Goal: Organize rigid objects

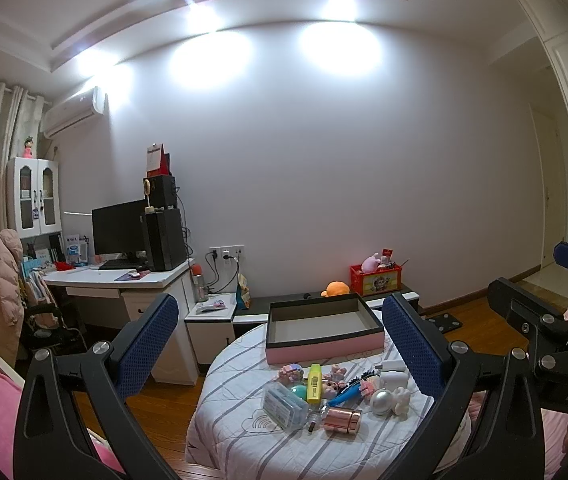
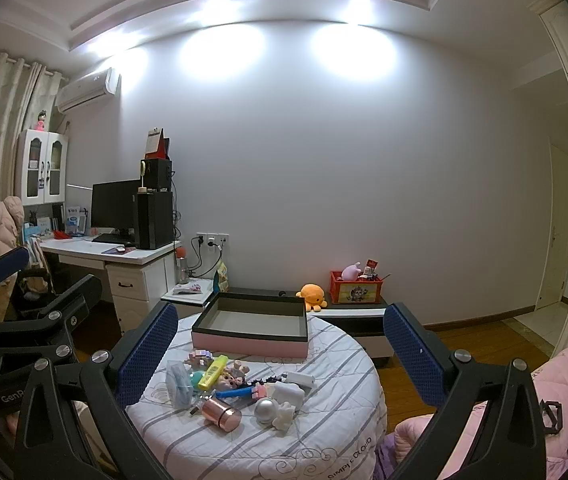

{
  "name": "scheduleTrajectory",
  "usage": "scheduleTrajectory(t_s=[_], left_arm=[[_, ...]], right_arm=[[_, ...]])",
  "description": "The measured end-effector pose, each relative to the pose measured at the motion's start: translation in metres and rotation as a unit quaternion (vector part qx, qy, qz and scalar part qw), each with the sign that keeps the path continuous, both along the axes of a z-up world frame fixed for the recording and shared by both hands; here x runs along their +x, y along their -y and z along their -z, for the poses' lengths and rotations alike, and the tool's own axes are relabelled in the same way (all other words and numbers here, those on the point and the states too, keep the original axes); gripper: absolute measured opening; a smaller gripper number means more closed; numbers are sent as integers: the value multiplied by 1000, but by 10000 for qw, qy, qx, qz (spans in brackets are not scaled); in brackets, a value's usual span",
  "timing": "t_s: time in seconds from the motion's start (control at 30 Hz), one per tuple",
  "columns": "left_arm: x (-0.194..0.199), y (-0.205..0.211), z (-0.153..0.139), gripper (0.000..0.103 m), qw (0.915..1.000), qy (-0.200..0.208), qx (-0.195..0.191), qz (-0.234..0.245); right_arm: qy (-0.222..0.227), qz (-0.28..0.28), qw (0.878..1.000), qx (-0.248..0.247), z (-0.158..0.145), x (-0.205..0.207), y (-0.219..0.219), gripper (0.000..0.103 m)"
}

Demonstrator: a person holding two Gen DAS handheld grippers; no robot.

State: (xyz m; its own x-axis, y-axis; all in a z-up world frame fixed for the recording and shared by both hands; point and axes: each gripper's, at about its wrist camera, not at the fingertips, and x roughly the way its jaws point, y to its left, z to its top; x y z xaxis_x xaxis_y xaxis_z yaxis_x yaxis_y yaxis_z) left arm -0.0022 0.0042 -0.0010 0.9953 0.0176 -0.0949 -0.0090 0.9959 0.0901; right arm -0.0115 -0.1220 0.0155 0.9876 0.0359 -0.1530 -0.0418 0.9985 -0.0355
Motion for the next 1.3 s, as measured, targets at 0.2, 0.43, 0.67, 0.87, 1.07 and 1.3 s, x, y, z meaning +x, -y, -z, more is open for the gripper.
scheduleTrajectory(t_s=[0.2, 0.43, 0.67, 0.87, 1.07, 1.3], left_arm=[[2, -2, 1, 103, 10000, -40, 22, 13], [8, -1, 4, 103, 9999, -96, 39, 53], [19, 0, 12, 103, 9997, -172, 39, 149], [47, 5, 37, 103, 9988, -430, 51, 228], [90, -2, 80, 103, 9953, -925, -210, 209], [151, -15, 151, 103, 9814, -1899, -233, -168]], right_arm=[[-60, 2, 10000, -21, 2, 5, 1, 103], [-117, 10, 9999, -25, 5, 9, 3, 103], [-194, -6, 9998, 6, 13, 16, 4, 103], [-360, 45, 9993, 43, 33, 35, 10, 103], [-763, 96, 9970, 123, 78, 76, 16, 103], [-1669, 252, 9856, 74, 153, 134, 25, 103]])
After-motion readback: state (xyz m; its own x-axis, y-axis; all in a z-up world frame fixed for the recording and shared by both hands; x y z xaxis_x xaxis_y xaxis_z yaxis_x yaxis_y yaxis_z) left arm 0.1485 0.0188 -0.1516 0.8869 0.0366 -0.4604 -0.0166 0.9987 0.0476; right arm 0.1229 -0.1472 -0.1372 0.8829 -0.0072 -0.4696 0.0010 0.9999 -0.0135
